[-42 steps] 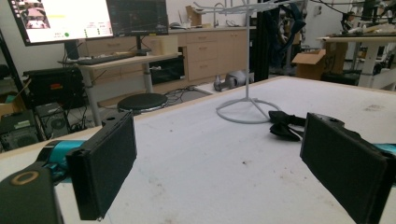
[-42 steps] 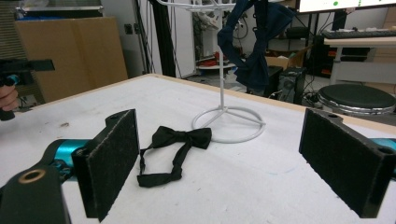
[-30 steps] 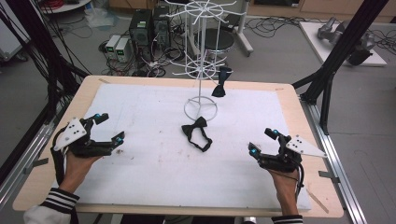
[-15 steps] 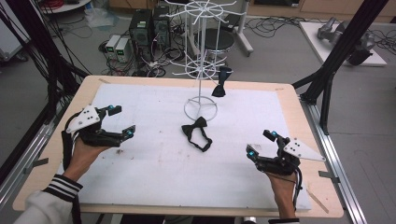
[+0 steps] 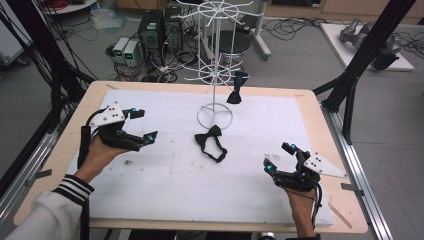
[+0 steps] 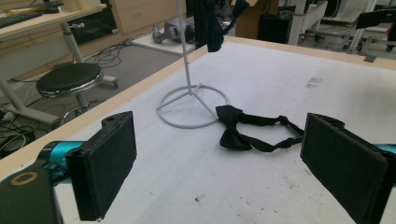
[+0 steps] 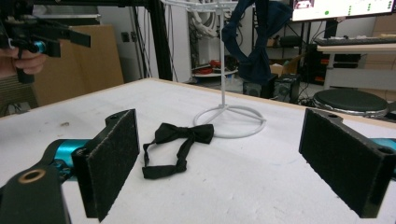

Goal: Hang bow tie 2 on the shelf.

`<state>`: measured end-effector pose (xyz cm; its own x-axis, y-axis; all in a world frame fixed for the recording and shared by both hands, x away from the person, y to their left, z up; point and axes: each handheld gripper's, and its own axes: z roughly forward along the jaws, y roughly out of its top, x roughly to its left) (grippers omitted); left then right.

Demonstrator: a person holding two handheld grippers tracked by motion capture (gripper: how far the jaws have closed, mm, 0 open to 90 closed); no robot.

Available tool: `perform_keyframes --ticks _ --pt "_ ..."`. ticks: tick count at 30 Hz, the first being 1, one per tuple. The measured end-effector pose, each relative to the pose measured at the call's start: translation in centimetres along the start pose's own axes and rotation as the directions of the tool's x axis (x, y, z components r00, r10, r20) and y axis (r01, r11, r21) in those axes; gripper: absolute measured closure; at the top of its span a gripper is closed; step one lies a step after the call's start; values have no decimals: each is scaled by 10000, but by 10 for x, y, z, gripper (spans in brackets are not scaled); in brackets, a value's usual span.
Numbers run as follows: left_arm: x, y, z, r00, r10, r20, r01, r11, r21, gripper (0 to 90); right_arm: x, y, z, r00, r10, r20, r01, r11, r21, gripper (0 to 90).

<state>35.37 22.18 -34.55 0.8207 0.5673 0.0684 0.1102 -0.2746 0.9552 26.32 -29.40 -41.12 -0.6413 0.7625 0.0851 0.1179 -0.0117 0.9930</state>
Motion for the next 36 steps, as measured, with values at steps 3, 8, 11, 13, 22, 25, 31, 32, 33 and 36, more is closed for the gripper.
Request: perform_keyframes --ticks 3,8,11,13,22,25,31,32,33,36 --pt "0 6 6 9999 91 94 -92 9999 101 111 1 -1 1 9999 -153 41 152 9999 57 116" --pt "0 11 16 9994 119 328 -133 9990 432 111 3 -1 2 9997 -229 106 228 9997 57 116" --pt "-1 14 23 9985 214 504 -248 9975 666 111 3 -6 1 9998 -105 138 106 9999 -40 116" --pt "-1 16 28 9980 231 591 -277 9966 782 111 2 -9 1 9998 -82 185 82 10000 -35 115" --pt "-4 23 55 9941 405 1009 -556 9870 1510 111 1 -19 1 9994 -92 319 93 9999 -49 116" --pt "-3 26 65 9911 506 1228 -720 9816 1771 112 3 -20 3 9990 -280 355 279 9996 30 116" --pt "-3 27 82 9878 553 1458 -871 9713 2215 115 4 -22 5 9980 -528 342 532 9985 -86 116" --pt "-3 27 84 9866 563 1532 -910 9690 2295 115 4 -24 4 9987 -383 351 385 9992 -54 116" --pt "-3 27 87 9867 541 1534 -889 9692 2298 115 3 -26 4 9986 -359 387 362 9993 -55 116" --pt "-1 24 93 9849 483 1662 -888 9652 2459 117 2 -30 3 9987 -253 450 254 9997 -29 116"
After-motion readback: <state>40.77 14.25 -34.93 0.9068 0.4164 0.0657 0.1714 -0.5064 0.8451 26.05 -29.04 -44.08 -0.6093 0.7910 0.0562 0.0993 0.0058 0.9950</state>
